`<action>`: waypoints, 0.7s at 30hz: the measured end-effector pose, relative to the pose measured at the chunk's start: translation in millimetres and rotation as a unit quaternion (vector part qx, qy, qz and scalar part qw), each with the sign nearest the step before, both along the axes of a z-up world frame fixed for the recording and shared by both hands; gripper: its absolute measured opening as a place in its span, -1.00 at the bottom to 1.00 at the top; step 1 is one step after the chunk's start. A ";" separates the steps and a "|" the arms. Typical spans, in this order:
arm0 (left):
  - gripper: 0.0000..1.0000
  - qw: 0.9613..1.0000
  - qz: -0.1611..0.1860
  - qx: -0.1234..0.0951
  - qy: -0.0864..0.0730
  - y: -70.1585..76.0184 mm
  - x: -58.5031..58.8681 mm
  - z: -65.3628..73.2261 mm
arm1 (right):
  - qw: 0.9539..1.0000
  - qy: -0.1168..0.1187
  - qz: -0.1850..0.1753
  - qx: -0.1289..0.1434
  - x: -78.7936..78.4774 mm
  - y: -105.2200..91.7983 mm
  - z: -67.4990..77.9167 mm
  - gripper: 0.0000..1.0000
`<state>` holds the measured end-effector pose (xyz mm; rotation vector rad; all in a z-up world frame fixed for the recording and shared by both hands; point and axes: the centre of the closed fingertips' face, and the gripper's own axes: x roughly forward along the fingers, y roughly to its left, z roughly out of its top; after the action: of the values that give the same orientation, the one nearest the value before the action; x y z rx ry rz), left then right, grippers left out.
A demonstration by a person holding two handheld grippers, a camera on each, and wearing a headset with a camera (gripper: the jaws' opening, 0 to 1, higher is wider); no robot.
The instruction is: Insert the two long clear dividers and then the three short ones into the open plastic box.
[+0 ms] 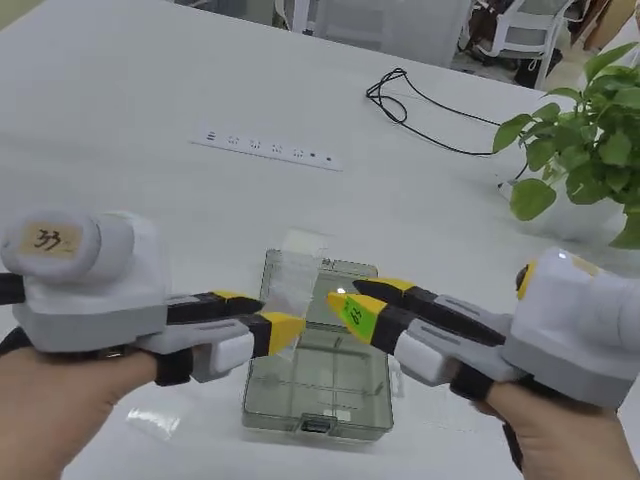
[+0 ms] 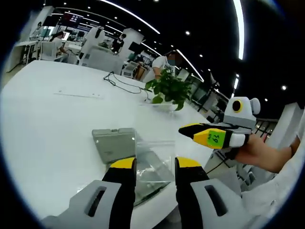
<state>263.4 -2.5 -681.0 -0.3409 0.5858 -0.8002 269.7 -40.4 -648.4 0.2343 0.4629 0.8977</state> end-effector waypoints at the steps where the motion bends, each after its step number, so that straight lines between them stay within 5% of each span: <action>1: -0.40 1.000 -0.002 0.001 -0.001 -1.5 -0.3 0.1 | 1.000 0.006 0.000 -0.003 -0.8 0.3 -3.1 -0.53; 8: -0.40 1.000 -0.017 0.013 -0.019 -9.5 -1.7 3.0 | 0.999 0.037 -0.002 0.010 -3.7 8.2 -10.2 -0.69; 21: -0.39 0.999 -0.029 0.024 -0.030 -14.3 -2.2 1.7 | 0.999 0.047 -0.022 0.011 -3.6 14.3 -13.9 -0.85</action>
<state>261.3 -16.8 -679.3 -0.2560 0.5591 -0.8472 266.0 -26.0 -662.3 0.3066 0.5342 0.8522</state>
